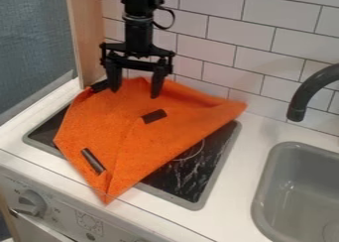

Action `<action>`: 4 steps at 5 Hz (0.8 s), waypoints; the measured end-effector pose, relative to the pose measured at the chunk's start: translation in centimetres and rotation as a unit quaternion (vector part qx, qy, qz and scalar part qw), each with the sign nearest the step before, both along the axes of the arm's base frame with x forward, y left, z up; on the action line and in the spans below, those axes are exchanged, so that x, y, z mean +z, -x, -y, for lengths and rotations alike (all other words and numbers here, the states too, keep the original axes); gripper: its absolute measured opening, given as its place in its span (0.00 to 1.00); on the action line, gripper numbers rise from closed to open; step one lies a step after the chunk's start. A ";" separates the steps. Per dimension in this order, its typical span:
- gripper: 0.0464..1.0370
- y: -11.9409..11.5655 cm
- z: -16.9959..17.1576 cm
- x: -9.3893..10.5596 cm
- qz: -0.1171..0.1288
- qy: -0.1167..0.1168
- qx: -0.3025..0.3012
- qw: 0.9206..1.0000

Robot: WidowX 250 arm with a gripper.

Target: Fold the cloth from left to the right

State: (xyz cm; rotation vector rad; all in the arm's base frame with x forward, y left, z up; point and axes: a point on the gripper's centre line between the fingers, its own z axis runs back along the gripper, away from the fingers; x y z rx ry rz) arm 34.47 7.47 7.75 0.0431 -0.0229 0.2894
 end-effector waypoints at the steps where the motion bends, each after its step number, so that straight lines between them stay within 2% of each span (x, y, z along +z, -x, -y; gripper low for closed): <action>1: 0.96 0.1 -2.5 0.0 0.012 -0.013 -0.028 0.999; 2: 0.96 -0.6 -4.0 0.2 0.033 -0.050 -0.042 0.997; 3: 0.96 -1.5 -5.4 -0.6 0.044 -0.089 -0.055 0.994; 4: 0.96 -2.8 -7.0 -1.1 0.054 -0.081 -0.071 0.993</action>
